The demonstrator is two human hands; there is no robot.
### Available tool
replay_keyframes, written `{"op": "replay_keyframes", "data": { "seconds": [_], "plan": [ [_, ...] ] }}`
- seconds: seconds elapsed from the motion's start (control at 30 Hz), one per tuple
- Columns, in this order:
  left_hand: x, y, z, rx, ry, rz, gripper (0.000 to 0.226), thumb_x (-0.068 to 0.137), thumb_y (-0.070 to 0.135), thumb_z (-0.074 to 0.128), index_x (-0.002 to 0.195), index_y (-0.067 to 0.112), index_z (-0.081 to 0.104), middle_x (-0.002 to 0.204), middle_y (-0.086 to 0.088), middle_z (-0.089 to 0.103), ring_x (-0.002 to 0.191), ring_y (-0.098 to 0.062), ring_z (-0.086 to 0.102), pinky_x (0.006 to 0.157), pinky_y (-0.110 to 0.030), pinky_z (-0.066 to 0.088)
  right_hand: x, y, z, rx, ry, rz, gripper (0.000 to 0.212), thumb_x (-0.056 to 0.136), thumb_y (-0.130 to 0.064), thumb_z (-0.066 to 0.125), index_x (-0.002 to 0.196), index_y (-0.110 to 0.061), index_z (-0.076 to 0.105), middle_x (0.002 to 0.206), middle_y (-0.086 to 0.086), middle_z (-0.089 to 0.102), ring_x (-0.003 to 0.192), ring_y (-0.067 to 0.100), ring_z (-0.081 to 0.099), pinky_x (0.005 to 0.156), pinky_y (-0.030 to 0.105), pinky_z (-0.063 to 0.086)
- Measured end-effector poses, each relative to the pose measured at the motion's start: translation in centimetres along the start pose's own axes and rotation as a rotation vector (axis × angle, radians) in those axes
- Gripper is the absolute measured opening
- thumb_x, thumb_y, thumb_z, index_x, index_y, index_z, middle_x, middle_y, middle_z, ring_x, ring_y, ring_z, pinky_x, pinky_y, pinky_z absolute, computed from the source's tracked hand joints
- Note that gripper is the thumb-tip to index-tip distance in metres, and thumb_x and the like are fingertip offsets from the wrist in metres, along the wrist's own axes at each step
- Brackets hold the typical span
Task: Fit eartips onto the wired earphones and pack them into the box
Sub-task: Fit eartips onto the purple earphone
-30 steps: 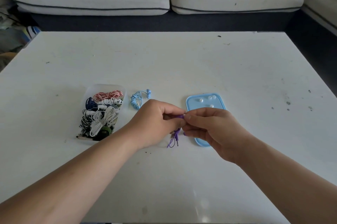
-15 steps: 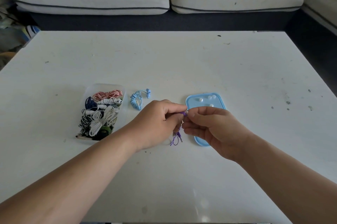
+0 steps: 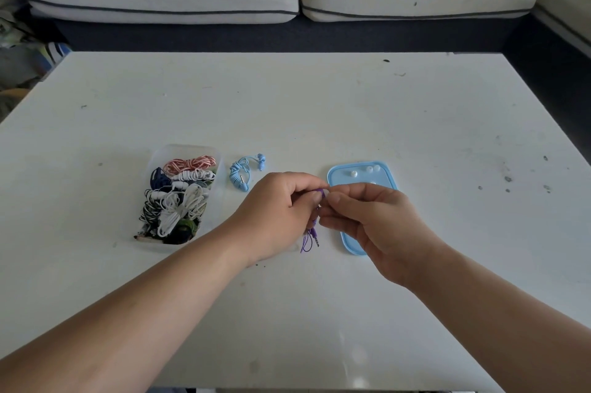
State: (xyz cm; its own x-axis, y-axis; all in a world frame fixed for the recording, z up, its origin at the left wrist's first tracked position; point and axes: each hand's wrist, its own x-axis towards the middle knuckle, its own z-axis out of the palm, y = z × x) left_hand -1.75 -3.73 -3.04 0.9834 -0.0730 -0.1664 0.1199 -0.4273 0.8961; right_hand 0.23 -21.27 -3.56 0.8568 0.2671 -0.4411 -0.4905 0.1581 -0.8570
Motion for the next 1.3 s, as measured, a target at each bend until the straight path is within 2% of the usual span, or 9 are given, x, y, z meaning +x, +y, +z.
{"op": "replay_keyframes", "data": {
  "seconds": [0.2,0.4,0.5,0.57,0.67,0.87,1.03,1.2,1.3],
  "plan": [
    [0.1,-0.2,0.0,0.000,0.019,0.005,0.027,0.105,0.015,0.054,0.107,0.027,0.078,0.089,-0.007,0.078,0.085,-0.026,0.075,0.086,-0.049,0.060,-0.6,0.0,0.7,0.081,0.005,-0.017,0.013,0.095,0.003,0.063,0.094,0.004,0.076,0.089,0.022,0.077,0.079,0.026,0.077,0.073,0.024,0.060],
    [-0.1,0.3,0.0,-0.039,0.028,0.061,0.025,0.104,0.006,0.056,0.108,0.015,0.080,0.086,-0.004,0.077,0.070,-0.004,0.068,0.069,-0.016,0.055,-0.5,-0.6,0.5,0.138,-0.010,0.025,0.014,0.095,-0.001,0.064,0.096,0.004,0.077,0.090,0.021,0.076,0.081,0.026,0.075,0.078,0.027,0.062],
    [0.0,0.3,0.1,-0.048,0.061,0.078,0.024,0.103,0.004,0.056,0.102,0.011,0.079,0.086,-0.011,0.076,0.073,-0.013,0.071,0.071,-0.022,0.059,-0.6,-0.7,0.5,0.143,-0.007,0.023,0.014,0.095,-0.001,0.063,0.094,0.004,0.076,0.086,0.019,0.076,0.077,0.025,0.076,0.075,0.026,0.062],
    [0.2,0.0,0.2,-0.041,0.079,0.076,0.022,0.102,0.005,0.058,0.099,0.013,0.078,0.088,-0.012,0.076,0.080,-0.023,0.074,0.078,-0.035,0.063,-0.7,-0.7,0.5,0.153,-0.013,0.036,0.014,0.096,-0.001,0.062,0.095,0.003,0.076,0.087,0.018,0.076,0.076,0.024,0.076,0.074,0.027,0.062],
    [0.3,-0.4,0.1,0.003,0.090,0.076,0.023,0.101,0.008,0.059,0.100,0.022,0.078,0.094,-0.006,0.075,0.084,-0.024,0.075,0.083,-0.048,0.062,-0.6,-0.8,0.5,0.140,-0.023,0.068,0.017,0.099,-0.006,0.061,0.100,0.001,0.077,0.097,0.018,0.077,0.081,0.023,0.075,0.074,0.030,0.062],
    [0.4,-0.2,-0.2,0.020,0.077,0.034,0.026,0.103,0.010,0.057,0.110,0.026,0.077,0.090,0.005,0.077,0.074,-0.004,0.071,0.078,-0.026,0.059,0.0,-1.4,0.0,0.050,0.049,0.074,0.017,0.093,-0.010,0.068,0.096,0.004,0.077,0.096,0.019,0.073,0.084,0.027,0.071,0.090,0.044,0.059],
    [0.3,0.1,-0.4,0.015,0.014,0.030,0.027,0.105,0.015,0.056,0.110,0.030,0.078,0.088,0.002,0.078,0.082,-0.016,0.073,0.083,-0.036,0.061,0.0,-1.4,-0.2,0.040,0.018,0.066,0.018,0.092,-0.009,0.069,0.097,0.007,0.077,0.108,0.028,0.073,0.089,0.028,0.072,0.094,0.043,0.060],
    [0.1,0.3,-0.3,-0.010,0.001,0.031,0.028,0.105,0.011,0.055,0.106,0.028,0.077,0.088,-0.009,0.076,0.083,-0.031,0.071,0.083,-0.050,0.059,0.1,-1.2,-0.3,0.016,0.021,0.030,0.017,0.090,-0.005,0.072,0.099,0.009,0.074,0.102,0.027,0.075,0.088,0.030,0.074,0.085,0.035,0.062],
    [0.1,0.4,-0.2,0.004,-0.011,0.046,0.027,0.104,0.009,0.055,0.106,0.024,0.077,0.088,-0.010,0.076,0.082,-0.030,0.070,0.081,-0.046,0.059,0.2,-1.1,-0.4,-0.005,0.030,0.028,0.014,0.090,-0.004,0.073,0.096,0.008,0.075,0.098,0.025,0.076,0.085,0.028,0.075,0.078,0.030,0.062]
  ]
}}
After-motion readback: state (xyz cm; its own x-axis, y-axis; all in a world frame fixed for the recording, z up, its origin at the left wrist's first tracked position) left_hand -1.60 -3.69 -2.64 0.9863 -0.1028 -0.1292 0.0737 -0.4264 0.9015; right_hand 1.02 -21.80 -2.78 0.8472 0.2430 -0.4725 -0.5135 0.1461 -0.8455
